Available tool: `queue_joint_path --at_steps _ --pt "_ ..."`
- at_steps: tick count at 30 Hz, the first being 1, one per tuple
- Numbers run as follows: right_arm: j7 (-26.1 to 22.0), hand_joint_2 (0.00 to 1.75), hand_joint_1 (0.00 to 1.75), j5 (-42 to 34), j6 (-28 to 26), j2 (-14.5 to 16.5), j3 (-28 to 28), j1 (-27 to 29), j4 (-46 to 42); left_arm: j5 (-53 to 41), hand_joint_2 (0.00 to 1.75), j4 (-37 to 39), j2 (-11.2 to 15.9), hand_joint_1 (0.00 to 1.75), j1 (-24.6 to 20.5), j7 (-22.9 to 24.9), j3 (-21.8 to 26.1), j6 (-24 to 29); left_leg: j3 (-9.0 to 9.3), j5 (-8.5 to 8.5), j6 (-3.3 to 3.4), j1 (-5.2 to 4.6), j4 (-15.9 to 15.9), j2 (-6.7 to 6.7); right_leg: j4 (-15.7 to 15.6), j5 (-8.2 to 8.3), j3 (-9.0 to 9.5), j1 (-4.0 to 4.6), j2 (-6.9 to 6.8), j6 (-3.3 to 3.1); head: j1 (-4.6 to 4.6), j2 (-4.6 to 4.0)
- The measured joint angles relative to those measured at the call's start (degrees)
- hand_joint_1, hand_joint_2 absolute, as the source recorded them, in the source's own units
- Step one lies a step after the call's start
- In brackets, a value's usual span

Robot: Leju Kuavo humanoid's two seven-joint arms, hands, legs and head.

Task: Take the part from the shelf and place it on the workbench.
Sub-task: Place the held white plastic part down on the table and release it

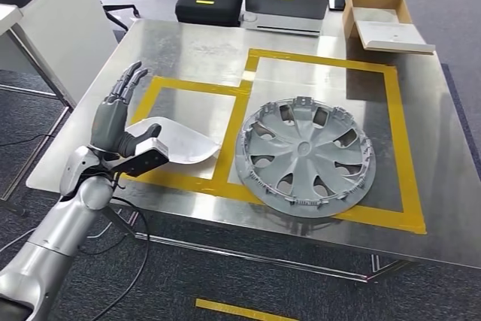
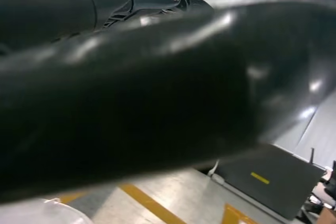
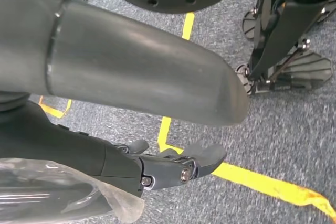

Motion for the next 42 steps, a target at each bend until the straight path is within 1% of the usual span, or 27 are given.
queue_joint_path --at_steps 2,3,5,6,7,8,9,11,13,15,17,19,21,22,23,24,27,29,31,32,34,36,37,38,39,40,42 --pt "0.0 0.00 0.00 0.0 0.0 0.0 0.0 0.0 0.0 0.5 0.00 -1.8 -0.2 0.00 0.6 -0.3 0.3 0.2 -0.31 -1.29 -0.58 0.13 1.1 0.04 -0.2 0.49 -0.08 -0.13 -0.05 -0.83 -0.07 0.00" --pt "0.0 0.00 0.00 0.1 0.0 0.0 0.0 0.0 0.0 1.0 0.00 -2.6 -0.2 0.00 0.9 -0.8 0.5 0.4 -0.95 -2.96 -0.85 0.18 3.1 0.06 -0.3 0.76 -0.16 -0.21 -0.12 -1.24 -0.13 0.00" --pt "-0.1 0.00 0.00 0.2 -0.1 0.1 0.0 0.0 0.0 1.8 0.00 -4.4 -0.5 0.00 1.6 -1.8 0.8 1.5 -3.24 -7.54 -1.22 0.24 10.2 0.09 -0.3 1.12 -0.51 -0.16 -0.25 -1.67 -0.24 0.00" --pt "-0.1 0.00 0.00 0.2 -0.1 0.1 0.0 0.0 0.0 2.0 0.00 -5.4 -0.8 0.00 2.2 -2.1 0.9 2.0 -4.24 -9.25 -1.30 0.25 13.6 0.09 -0.3 1.30 -0.75 -0.10 -0.30 -1.75 -0.24 0.00" --pt "-0.1 0.00 0.00 0.3 -0.2 0.1 0.0 0.0 0.0 2.1 0.00 -6.5 -1.1 0.00 2.7 -2.2 0.9 2.4 -4.56 -10.02 -1.30 0.25 15.5 0.09 -0.3 1.52 -1.02 -0.03 -0.34 -1.77 -0.24 0.00" --pt "-0.1 0.00 0.00 0.3 -0.2 0.1 0.0 0.0 0.0 2.1 0.00 -7.4 -1.3 0.00 3.1 -2.2 0.9 2.6 -3.87 -9.68 -1.21 0.24 15.3 0.09 -0.3 1.74 -1.31 0.03 -0.35 -1.74 -0.24 0.00" --pt "-0.1 0.00 0.00 0.3 -0.2 0.1 0.0 0.0 0.0 2.1 0.00 -8.1 -1.5 0.00 3.3 -2.2 0.9 2.8 -2.18 -8.48 -1.01 0.22 12.9 0.09 -0.3 1.97 -1.57 0.09 -0.35 -1.67 -0.24 0.00" --pt "-0.1 0.00 0.00 0.3 -0.2 0.1 0.0 0.0 0.0 2.1 0.00 -9.5 -1.8 0.00 3.4 -2.2 1.0 2.9 2.66 -5.71 -0.35 0.05 5.0 0.09 -0.1 2.39 -2.01 0.22 -0.33 -1.37 -0.24 0.00" --pt "-0.2 0.00 0.00 0.3 -0.2 0.3 0.0 0.0 0.0 2.2 0.00 -10.7 -2.0 0.00 3.4 -2.2 1.1 3.1 5.36 -4.51 0.22 -0.24 -0.1 0.09 0.0 2.85 -2.42 0.30 -0.33 -0.78 -0.20 0.00" --pt "-0.2 0.00 0.00 0.4 -0.2 0.3 0.0 0.0 0.0 2.6 0.00 -11.6 -2.2 0.00 3.6 -2.2 1.1 3.3 5.30 -4.08 0.66 -0.48 -0.9 0.07 -0.1 3.45 -2.75 0.19 -0.35 0.00 -0.17 0.00" --pt "-0.2 0.00 0.00 0.4 -0.2 0.3 0.0 0.1 0.0 3.0 0.00 -12.5 -2.5 0.00 3.9 -2.2 1.2 3.6 4.86 -3.14 1.29 -0.34 -1.3 0.23 0.6 2.61 -3.36 0.04 -0.28 0.68 -0.13 0.00" --pt "-0.1 0.00 0.00 0.6 -0.2 0.3 0.0 0.1 0.0 3.3 0.00 -13.2 -2.8 0.00 4.0 -2.3 1.2 4.0 4.01 -2.07 1.90 -0.08 -1.6 0.40 4.9 -1.49 -5.09 -0.08 -0.22 1.18 0.08 0.00" --pt "-0.1 0.00 0.00 0.8 -0.1 0.3 0.0 0.1 0.0 3.7 0.00 -13.6 -3.1 0.00 4.5 -2.4 1.2 4.5 2.78 -1.17 2.16 -0.06 -1.5 0.43 12.3 -6.22 -7.25 -0.17 -0.25 1.63 0.22 0.00" --pt "-0.2 0.00 0.00 0.8 -0.2 0.3 0.0 0.1 0.0 3.8 0.00 -13.7 -3.1 0.00 4.8 -2.4 1.3 4.7 2.17 -0.72 2.14 -0.07 -1.5 0.45 14.9 -7.36 -7.61 -0.21 -0.26 1.82 0.21 0.00" --pt "-0.2 0.00 0.00 0.9 -0.2 0.3 0.0 0.1 0.0 3.9 0.00 -13.7 -3.2 0.00 5.1 -2.5 1.3 4.8 1.59 -0.30 2.05 -0.04 -1.5 0.47 15.4 -7.33 -6.96 -0.23 -0.26 1.96 0.22 0.00" --pt "-0.2 0.00 0.00 0.9 -0.3 0.3 0.0 0.1 0.0 3.9 0.00 -13.8 -3.2 0.00 5.3 -2.7 1.3 4.9 1.07 0.08 1.90 0.01 -1.4 0.48 13.7 -6.36 -5.23 -0.26 -0.27 2.04 0.24 0.00" --pt "-0.2 0.00 0.00 1.1 -0.5 0.3 0.0 -0.1 0.0 4.0 0.00 -14.1 -3.2 0.00 5.6 -3.0 1.7 5.6 -0.18 1.08 1.09 0.04 -1.1 0.46 1.9 -3.20 3.11 -0.31 -0.14 1.88 0.25 0.00" --pt "-0.3 0.00 0.00 1.1 -0.7 0.3 0.0 -0.3 0.0 4.1 0.00 -14.4 -3.2 0.00 5.6 -3.1 2.2 6.2 -0.68 1.86 0.41 -0.10 -0.9 0.46 -1.7 -2.92 5.34 -0.18 0.07 1.39 0.24 0.00" --pt "-0.3 0.00 0.00 1.2 -0.8 0.3 0.0 -0.3 0.0 4.2 0.00 -14.4 -3.1 0.00 5.7 -3.1 2.7 6.7 -1.00 2.45 -0.27 -0.03 -0.8 0.43 -1.7 -2.28 4.76 -0.13 0.02 0.46 0.25 0.00" --pt "-0.2 0.00 0.00 1.2 -0.9 0.3 0.0 -0.3 0.0 4.3 0.00 -14.4 -3.1 0.00 5.8 -3.2 3.1 7.0 -1.35 1.82 -0.60 0.05 -0.4 0.40 -1.7 -1.84 4.34 -0.15 -0.09 -0.13 0.20 0.00" --pt "-0.2 0.00 0.00 1.2 -0.9 0.3 0.0 -0.3 0.0 4.7 0.00 -14.5 -3.0 0.00 6.1 -3.3 3.9 7.5 -2.79 -2.28 -1.14 0.20 3.6 0.35 -1.8 -0.71 3.24 -0.22 -0.34 -1.28 0.08 0.00" --pt "-0.2 0.00 0.00 1.2 -1.1 0.3 0.0 -0.4 0.0 5.1 0.00 -14.6 -2.9 0.00 6.5 -3.5 4.6 8.0 -4.66 -7.56 -1.41 0.24 11.0 0.34 -1.8 0.37 1.87 -0.02 -0.43 -1.76 0.01 0.00" --pt "-0.2 0.00 0.00 1.2 -1.1 0.3 0.0 -0.3 0.0 5.4 0.00 -14.7 -2.9 0.00 6.8 -3.6 4.9 8.2 -5.08 -8.92 -1.44 0.24 14.1 0.34 -1.7 0.88 1.12 0.09 -0.45 -1.82 0.01 0.00" --pt "-0.2 0.00 0.00 1.2 -1.2 0.3 0.0 -0.3 0.0 5.6 0.00 -14.9 -2.9 0.00 7.1 -3.8 5.1 8.3 -4.81 -9.05 -1.38 0.24 15.7 0.34 -1.6 1.41 0.34 0.23 -0.47 -1.85 0.01 0.00" --pt "-0.2 0.00 0.00 1.2 -1.2 0.3 0.0 -0.3 0.0 5.9 0.00 -15.1 -2.9 0.00 7.4 -4.0 5.3 8.4 -3.61 -8.08 -1.20 0.22 15.2 0.34 -1.5 1.92 -0.44 0.37 -0.47 -1.83 0.01 0.00" --pt "-0.2 0.00 0.00 1.3 -1.2 0.3 0.0 -0.3 0.0 6.1 0.00 -15.4 -2.9 0.00 7.6 -4.1 5.5 8.4 -1.42 -6.58 -0.88 0.16 12.7 0.33 -1.4 2.42 -1.15 0.50 -0.47 -1.76 0.00 0.00" --pt "-0.2 0.00 0.00 1.3 -1.2 0.4 0.0 -0.4 0.0 6.4 0.00 -16.1 -2.9 0.00 7.7 -4.2 5.7 8.4 4.45 -4.81 0.02 -0.15 4.5 0.31 -1.2 3.30 -2.26 0.72 -0.47 -1.47 0.03 0.00"
